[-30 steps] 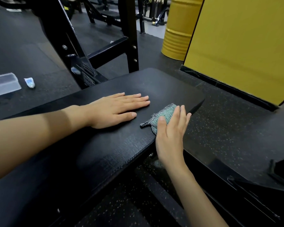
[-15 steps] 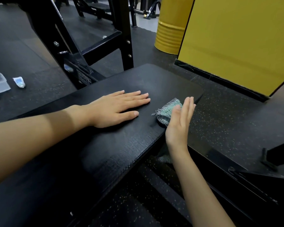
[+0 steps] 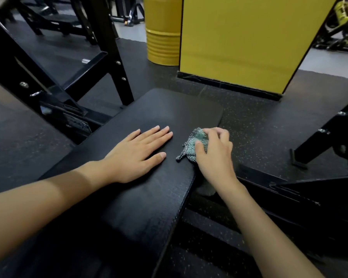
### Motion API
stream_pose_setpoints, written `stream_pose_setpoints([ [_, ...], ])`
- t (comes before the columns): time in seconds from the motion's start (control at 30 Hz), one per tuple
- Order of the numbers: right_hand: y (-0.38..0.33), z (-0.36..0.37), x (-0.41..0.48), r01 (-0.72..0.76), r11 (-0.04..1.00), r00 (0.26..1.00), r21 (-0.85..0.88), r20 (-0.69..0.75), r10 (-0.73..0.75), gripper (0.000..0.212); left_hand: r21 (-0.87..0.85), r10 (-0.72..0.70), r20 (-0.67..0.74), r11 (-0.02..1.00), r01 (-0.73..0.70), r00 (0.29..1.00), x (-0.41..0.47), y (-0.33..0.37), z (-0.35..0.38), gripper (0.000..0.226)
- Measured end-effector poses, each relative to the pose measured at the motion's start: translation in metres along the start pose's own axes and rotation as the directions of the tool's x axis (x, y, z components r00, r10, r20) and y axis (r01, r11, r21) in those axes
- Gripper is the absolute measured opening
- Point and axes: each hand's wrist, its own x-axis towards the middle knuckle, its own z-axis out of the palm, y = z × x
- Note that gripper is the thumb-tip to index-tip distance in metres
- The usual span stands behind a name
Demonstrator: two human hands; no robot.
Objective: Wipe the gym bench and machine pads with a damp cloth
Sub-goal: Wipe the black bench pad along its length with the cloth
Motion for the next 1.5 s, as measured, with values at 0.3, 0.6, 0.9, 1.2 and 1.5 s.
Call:
stream_pose_setpoints([
  [0.3,-0.053,-0.05,0.028,0.036,0.998,0.996,0.059,-0.084,-0.031,0.016,-0.217,0.016,-0.007,0.976,-0.017,1.0,-0.001,0.001,-0.008,0.107],
  [0.6,-0.094,-0.079,0.042,0.175,0.969,0.978,0.174,-0.145,-0.15,0.02,-0.879,0.023,-0.072,0.47,-0.074,0.997,0.004,0.034,-0.042,0.054],
  [0.9,-0.073,-0.11,0.052,-0.418,0.757,0.863,0.501,0.479,0.159,0.074,-0.934,-0.223,-0.242,0.317,-0.165,0.944,0.016,0.082,-0.073,0.012],
  [1.2,-0.058,-0.12,0.031,-0.317,0.923,0.721,0.219,0.687,0.084,0.066,-0.845,-0.303,-0.272,0.529,-0.076,0.913,0.008,0.07,-0.103,0.006],
  [1.5,-0.067,-0.116,0.024,0.035,0.979,0.935,0.199,0.339,-0.102,0.014,-0.62,-0.326,-0.491,0.782,-0.061,0.808,-0.003,0.048,-0.111,0.03],
])
